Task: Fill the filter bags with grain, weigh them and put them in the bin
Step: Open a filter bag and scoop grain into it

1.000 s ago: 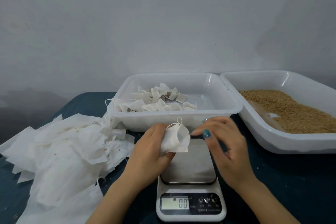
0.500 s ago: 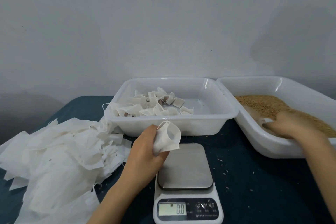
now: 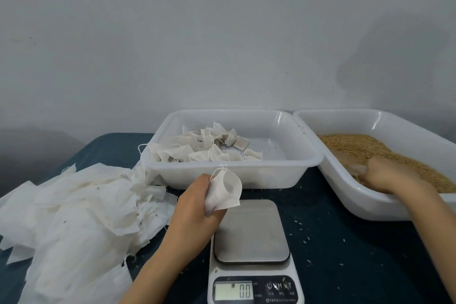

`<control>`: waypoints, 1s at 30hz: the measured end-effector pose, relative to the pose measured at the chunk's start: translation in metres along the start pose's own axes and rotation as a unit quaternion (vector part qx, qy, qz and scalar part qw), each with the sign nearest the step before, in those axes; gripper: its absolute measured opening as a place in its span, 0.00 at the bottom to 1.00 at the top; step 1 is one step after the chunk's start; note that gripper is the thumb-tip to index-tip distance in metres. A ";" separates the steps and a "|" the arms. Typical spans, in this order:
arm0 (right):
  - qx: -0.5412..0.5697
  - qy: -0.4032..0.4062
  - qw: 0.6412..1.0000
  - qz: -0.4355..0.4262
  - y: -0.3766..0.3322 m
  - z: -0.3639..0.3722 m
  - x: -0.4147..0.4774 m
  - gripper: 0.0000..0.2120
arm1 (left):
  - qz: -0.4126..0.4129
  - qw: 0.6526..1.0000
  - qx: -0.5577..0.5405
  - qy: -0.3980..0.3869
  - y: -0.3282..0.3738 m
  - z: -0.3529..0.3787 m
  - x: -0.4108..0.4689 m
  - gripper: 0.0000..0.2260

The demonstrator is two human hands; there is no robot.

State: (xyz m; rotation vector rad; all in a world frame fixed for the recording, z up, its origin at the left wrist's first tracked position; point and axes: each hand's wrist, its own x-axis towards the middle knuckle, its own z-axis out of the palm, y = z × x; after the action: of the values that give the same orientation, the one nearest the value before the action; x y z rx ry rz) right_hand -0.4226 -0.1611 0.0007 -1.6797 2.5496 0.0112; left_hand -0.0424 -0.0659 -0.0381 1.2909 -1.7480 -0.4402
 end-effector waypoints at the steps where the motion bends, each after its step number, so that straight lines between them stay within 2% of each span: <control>1: 0.012 0.001 1.000 0.001 -0.001 0.000 0.000 0.14 | 0.003 1.000 0.000 0.000 0.001 0.000 0.000 0.11; 5: 0.015 0.029 0.999 0.014 -0.001 -0.005 -0.002 0.13 | 0.001 1.000 -0.002 -0.004 0.001 0.001 -0.001 0.10; 8: -0.061 0.061 0.996 0.034 0.000 -0.011 -0.006 0.15 | -0.001 1.000 -0.008 -0.002 0.001 0.001 -0.001 0.10; 11: -0.127 0.028 0.990 0.052 0.003 -0.015 -0.009 0.21 | -0.001 1.000 -0.007 0.001 0.000 0.001 -0.001 0.10; 13: -0.129 -0.008 0.992 0.015 0.006 -0.010 -0.005 0.23 | 0.000 1.000 -0.007 -0.001 0.000 0.001 0.000 0.09; 17: -0.042 -0.021 0.996 -0.079 0.004 -0.003 0.000 0.16 | 0.009 1.000 0.000 -0.009 0.001 0.003 -0.001 0.13; 20: 0.021 -0.016 0.994 -0.108 0.004 0.001 0.004 0.14 | 0.015 1.000 0.006 -0.014 0.002 0.004 -0.002 0.15; 22: 0.058 -0.014 0.994 -0.095 0.004 0.002 0.007 0.10 | 0.015 1.000 0.008 -0.013 0.001 0.004 -0.002 0.14; 27: 0.139 0.054 0.989 -0.019 0.012 -0.001 0.008 0.17 | 0.000 1.000 0.007 0.005 0.000 0.004 -0.001 0.12; 30: 0.208 0.039 0.977 -0.005 0.016 -0.002 0.008 0.20 | -0.015 1.000 0.002 0.012 -0.002 0.003 0.000 0.13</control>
State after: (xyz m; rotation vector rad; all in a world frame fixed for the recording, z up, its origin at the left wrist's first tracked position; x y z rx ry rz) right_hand -0.4402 -0.1627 0.0017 -1.5506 2.3751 -0.5597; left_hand -0.0442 -0.0673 -0.0413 1.3217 -1.7109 -0.4371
